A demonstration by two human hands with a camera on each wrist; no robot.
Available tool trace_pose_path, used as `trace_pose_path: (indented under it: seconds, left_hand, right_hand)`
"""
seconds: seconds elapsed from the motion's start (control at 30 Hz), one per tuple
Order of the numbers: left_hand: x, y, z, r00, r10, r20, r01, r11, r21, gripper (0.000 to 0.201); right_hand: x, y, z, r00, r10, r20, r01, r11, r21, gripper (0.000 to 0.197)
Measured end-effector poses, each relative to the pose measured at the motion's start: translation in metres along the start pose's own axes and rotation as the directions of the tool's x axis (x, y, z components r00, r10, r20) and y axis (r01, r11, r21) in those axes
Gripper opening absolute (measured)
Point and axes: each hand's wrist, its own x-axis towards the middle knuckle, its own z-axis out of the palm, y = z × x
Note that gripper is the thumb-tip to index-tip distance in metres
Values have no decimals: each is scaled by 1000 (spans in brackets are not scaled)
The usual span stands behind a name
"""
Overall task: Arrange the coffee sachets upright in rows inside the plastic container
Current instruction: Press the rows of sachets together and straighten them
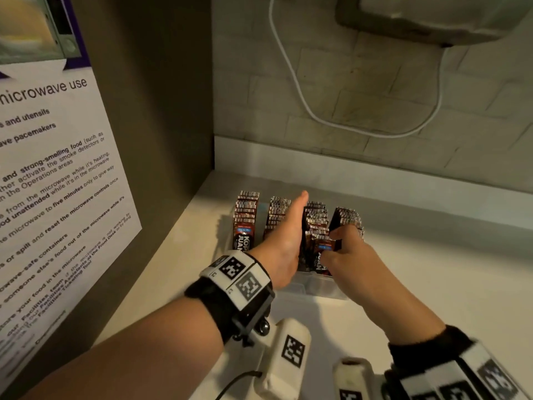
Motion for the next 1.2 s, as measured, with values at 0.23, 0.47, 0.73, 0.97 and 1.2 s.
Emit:
trace_pose_path:
  seconds: [0.23,0.47,0.73,0.97,1.2]
  left_hand:
    - [20,-3,3,993,-117,36,111,984,139,72]
    - [31,-6,8,994,-93,54,86,988,129,75]
    - [30,-5,10,991,-126,46,119,985,127,74]
    - [35,-8,11,994,-109,20,107,991,83,78]
    - [37,-9,13,994,-110,-7,110,993,43,94]
  right_hand:
    - [2,-6,1,998,26,64,-22,998,-52,37]
    - [14,-6,2,995,49,90,-60,989,134,66]
    - [24,-1,5,994,48,98,-66,981,184,68]
    - [36,5,12,993,64,98,-91,950,300,83]
    - [42,10,20,990,44,133,-78,960,268,82]
